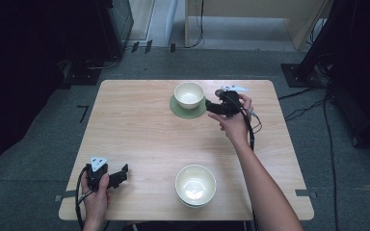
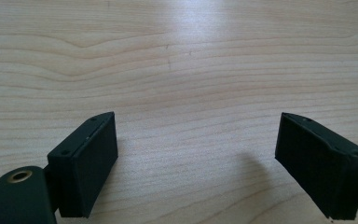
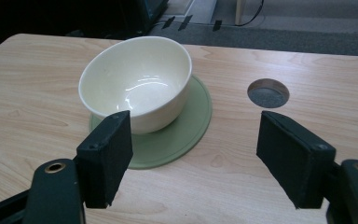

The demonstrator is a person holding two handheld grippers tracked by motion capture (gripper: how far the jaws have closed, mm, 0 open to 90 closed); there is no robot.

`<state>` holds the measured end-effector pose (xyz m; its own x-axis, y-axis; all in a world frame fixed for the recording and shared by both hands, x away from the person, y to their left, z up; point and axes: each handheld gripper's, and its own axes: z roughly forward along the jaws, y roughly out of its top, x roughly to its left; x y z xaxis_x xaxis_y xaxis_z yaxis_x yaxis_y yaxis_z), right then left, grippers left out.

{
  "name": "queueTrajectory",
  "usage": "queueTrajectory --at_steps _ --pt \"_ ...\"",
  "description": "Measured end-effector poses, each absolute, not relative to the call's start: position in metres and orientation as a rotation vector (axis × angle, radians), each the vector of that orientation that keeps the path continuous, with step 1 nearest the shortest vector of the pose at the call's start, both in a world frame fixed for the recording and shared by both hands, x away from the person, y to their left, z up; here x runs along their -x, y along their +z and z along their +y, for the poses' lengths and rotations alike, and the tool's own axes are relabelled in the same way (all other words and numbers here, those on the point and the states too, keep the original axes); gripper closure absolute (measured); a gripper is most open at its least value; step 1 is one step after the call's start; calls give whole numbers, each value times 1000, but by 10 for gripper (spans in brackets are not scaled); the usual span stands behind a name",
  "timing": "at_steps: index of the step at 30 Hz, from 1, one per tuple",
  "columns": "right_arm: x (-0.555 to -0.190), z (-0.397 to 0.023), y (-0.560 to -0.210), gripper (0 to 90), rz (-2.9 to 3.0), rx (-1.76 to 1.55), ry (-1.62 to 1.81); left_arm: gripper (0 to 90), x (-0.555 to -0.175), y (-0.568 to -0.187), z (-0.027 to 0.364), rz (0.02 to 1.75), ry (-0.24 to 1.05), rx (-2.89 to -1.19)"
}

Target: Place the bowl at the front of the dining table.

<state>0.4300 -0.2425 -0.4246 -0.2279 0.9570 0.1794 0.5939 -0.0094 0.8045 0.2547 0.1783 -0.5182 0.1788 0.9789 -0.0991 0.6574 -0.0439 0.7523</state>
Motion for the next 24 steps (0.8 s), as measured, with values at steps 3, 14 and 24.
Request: queueTrajectory --at_steps 3,14,24 --pt "-424 -247 -424 272 1839 -1605 1143 127 -255 -518 178 1550 600 -1776" --pt "-401 -267 -429 269 1813 -1605 1149 127 -255 -518 178 1549 602 -1778" --pt "-378 -279 -430 268 1785 -1617 1173 128 -255 -518 178 1550 604 -1779"
